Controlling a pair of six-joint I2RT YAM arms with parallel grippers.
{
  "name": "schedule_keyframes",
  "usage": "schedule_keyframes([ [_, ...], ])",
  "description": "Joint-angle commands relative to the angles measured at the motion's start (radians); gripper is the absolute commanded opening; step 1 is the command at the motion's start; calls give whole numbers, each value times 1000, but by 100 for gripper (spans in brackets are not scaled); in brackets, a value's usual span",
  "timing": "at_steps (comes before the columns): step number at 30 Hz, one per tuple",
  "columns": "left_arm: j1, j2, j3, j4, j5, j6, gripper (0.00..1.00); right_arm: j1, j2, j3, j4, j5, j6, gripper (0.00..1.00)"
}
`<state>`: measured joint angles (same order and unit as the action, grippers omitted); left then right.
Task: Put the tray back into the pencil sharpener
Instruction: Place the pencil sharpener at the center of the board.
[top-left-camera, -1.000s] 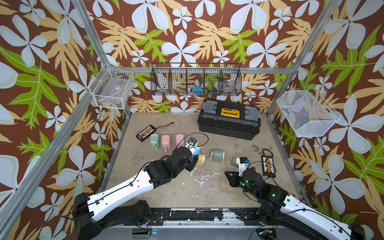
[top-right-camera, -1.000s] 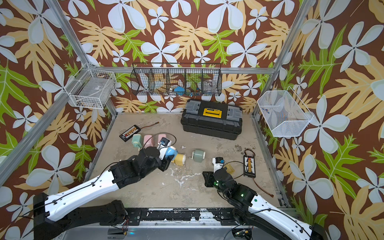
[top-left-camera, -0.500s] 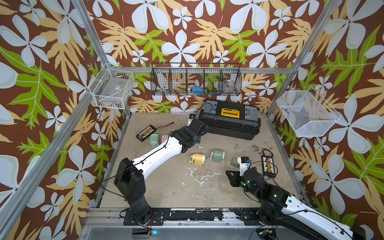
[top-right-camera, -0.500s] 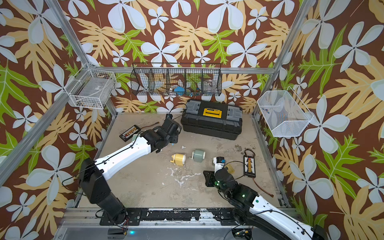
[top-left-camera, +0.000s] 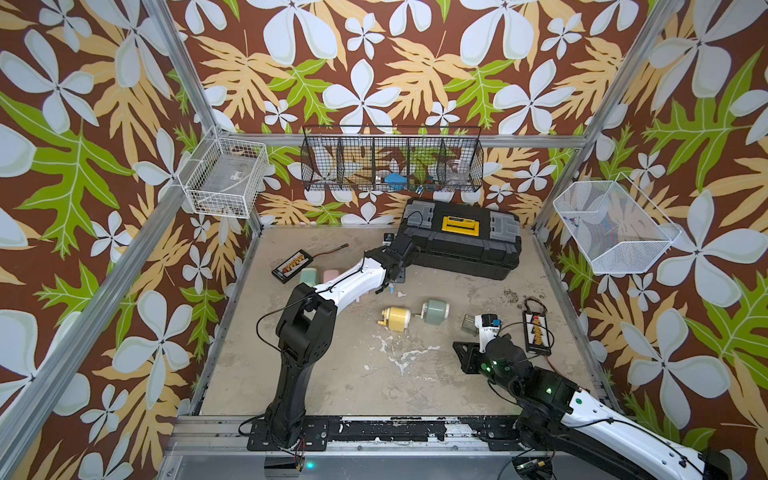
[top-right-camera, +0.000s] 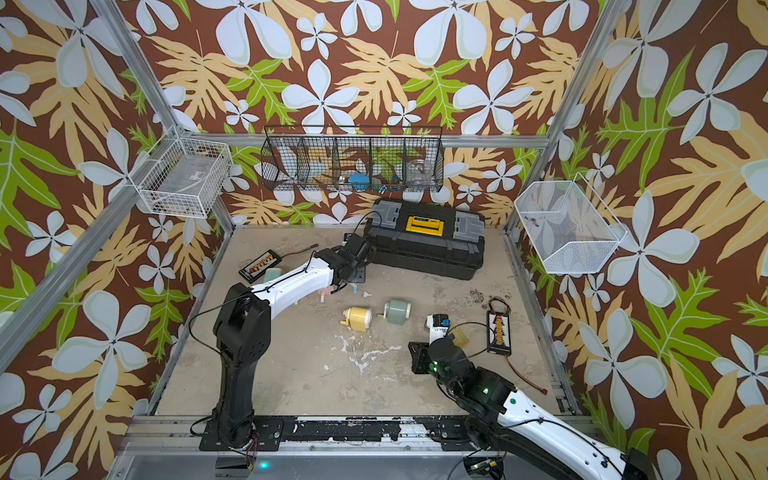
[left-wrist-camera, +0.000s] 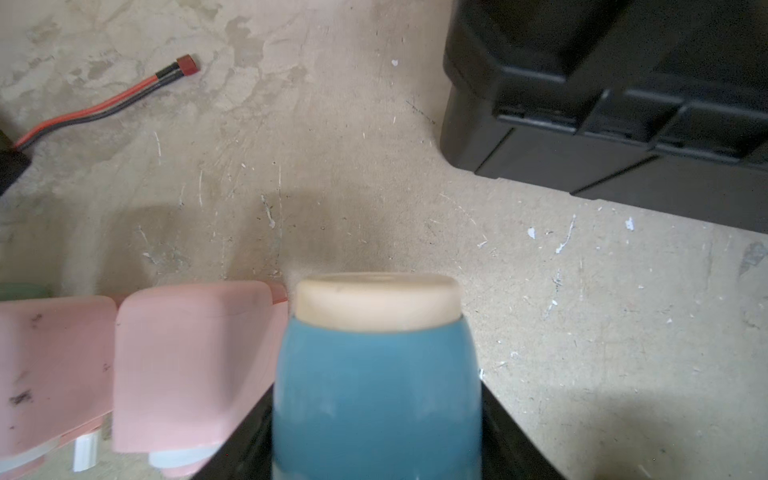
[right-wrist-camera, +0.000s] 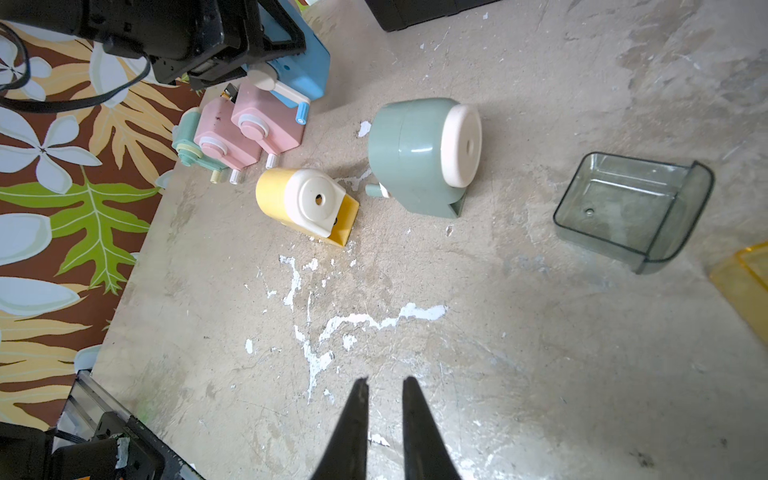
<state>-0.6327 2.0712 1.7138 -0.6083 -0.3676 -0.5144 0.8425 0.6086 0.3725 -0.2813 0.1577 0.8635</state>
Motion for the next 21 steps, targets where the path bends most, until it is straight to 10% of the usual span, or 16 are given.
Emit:
schedule_keyframes([
  [1,16,14,1,15,38,-31,0,0,12,6,8,13,-16,18],
  [14,16,45,-74,64,19,-25,6,0,17,5,8,11,-18,18],
  [21,16,60,-73,67,21,-11,51,0,17,4,6,8,-15,18],
])
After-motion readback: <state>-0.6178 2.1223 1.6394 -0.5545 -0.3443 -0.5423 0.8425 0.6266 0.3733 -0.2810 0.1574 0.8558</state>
